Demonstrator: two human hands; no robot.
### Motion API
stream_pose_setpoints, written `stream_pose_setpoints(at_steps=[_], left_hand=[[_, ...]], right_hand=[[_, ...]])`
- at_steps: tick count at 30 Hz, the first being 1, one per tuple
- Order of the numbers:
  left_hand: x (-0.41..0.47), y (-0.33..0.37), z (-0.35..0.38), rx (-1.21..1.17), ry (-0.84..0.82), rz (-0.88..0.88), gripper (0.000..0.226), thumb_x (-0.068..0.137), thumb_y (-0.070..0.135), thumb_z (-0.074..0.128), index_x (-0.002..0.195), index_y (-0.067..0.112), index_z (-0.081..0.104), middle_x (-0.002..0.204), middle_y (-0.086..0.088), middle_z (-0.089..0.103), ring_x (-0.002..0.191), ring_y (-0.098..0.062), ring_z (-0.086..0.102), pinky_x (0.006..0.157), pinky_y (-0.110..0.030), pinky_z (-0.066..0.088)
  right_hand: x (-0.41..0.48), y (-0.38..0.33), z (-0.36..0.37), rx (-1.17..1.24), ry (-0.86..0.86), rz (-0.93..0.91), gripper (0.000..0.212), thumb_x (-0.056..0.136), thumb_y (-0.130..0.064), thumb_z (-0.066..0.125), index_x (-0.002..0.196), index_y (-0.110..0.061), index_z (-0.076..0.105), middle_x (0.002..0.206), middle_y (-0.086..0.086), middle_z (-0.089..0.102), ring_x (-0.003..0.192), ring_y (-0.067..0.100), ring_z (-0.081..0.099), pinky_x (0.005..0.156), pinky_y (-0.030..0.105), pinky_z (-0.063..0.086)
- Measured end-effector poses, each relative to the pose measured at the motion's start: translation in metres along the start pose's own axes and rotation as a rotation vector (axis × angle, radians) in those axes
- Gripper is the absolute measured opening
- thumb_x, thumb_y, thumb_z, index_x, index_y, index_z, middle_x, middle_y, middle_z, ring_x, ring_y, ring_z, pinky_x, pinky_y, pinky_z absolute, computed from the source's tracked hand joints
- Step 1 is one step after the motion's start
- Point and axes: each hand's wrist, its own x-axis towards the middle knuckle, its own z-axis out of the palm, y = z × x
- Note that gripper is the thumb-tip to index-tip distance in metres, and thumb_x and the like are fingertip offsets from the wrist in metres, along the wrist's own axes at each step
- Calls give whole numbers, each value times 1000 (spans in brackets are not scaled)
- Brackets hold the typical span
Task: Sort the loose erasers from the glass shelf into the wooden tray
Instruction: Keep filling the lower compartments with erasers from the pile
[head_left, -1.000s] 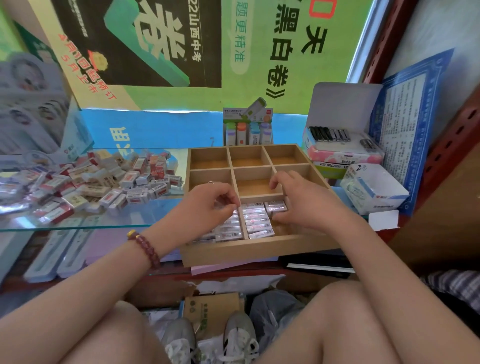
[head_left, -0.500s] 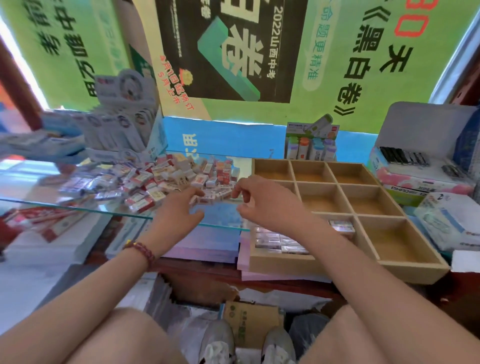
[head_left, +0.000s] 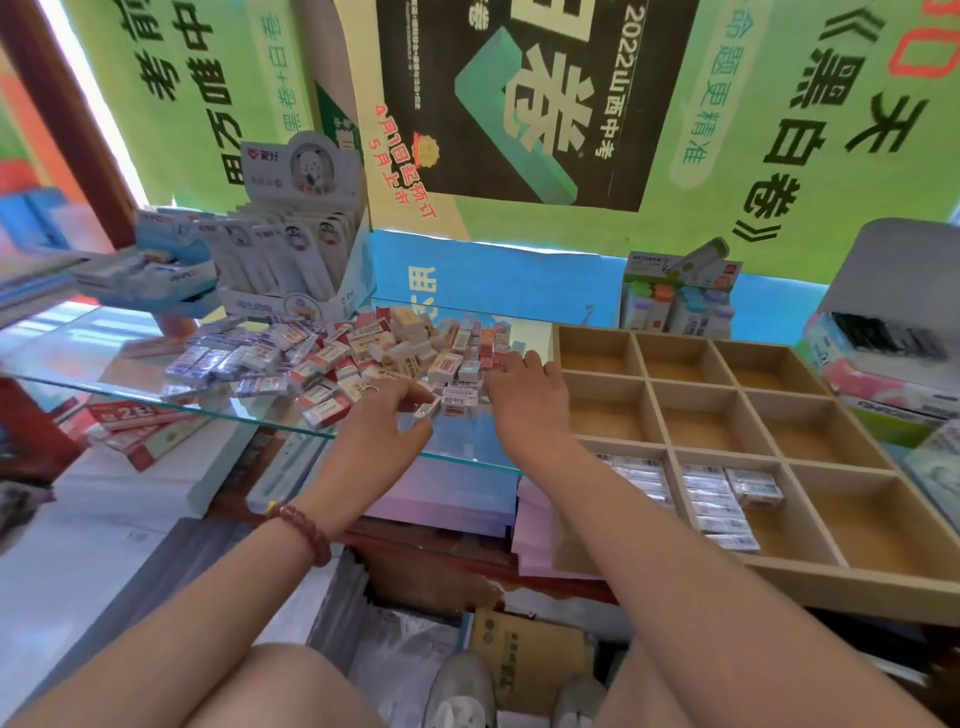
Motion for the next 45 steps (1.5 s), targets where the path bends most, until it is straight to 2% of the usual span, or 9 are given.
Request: stream_pose_setpoints(at_steps=[4,8,13,18,22,32,36,41,45], left_hand=[[1,-3,-1,-131,12,-18,22,87,10,61,103,24,57,104,7,61,97,-5,57,75,-19,44],[0,3,2,-389,-56,-28,38,87,13,64,121,24,51,108,13,60,98,-2,60,82,-20,49],[2,11,2,-430,50,-74,10,90,5,59,94,14,56,83,-6,65,67,-14,65,60,-23,55],[-1,-1,-1,-320,97,-140,6,90,15,60,90,17,54,92,-21,62,75,-22,67,74,-47,55],[-3,-4,-3,-303,110,-159,8,89,18,61,88,22,54,90,-18,63,79,-28,64,79,-52,52],[-12,4,-10,-308,85,-163,15,95,13,48,100,17,61,89,0,64,72,-9,56,80,-39,49],[-14,9,-12,-334,89,-181,28,97,12,46,123,10,56,96,-1,63,71,-8,57,75,-33,49],[-20,36,-8,-551,42,-151,24,95,8,49,115,22,51,95,-9,63,69,-14,66,62,-23,52],[-23,76,6,-668,-59,-122,20,96,8,46,110,19,56,84,-5,66,65,-11,66,57,-21,55]], right_hand=[[2,5,-15,146,49,79,26,95,-20,49,119,-16,57,120,8,58,115,27,51,93,37,40],[-1,1,-26,908,-45,36,9,91,-24,58,98,-20,54,89,0,62,83,18,58,73,28,42],[-4,-4,-15,1163,-120,-90,10,90,-19,63,99,-16,59,89,-3,64,80,7,61,73,17,48],[-1,5,3,523,-115,-102,38,89,-22,63,127,-22,58,128,2,52,111,22,55,92,34,46],[-4,-9,7,330,-12,-120,34,87,-27,66,118,-19,57,125,3,51,106,26,58,77,34,48],[-5,-7,4,424,-51,9,19,87,-26,61,103,-15,60,109,3,60,95,24,60,69,29,43],[-14,6,-24,710,-25,-1,18,82,-21,66,96,-15,57,94,4,62,84,19,57,73,31,45],[-48,29,-53,1112,-84,-148,15,83,-16,71,74,-16,59,64,-8,48,58,2,39,59,16,34],[-69,43,-58,1191,-73,-47,9,83,-18,72,79,-20,65,66,-8,60,57,-1,50,58,14,40]])
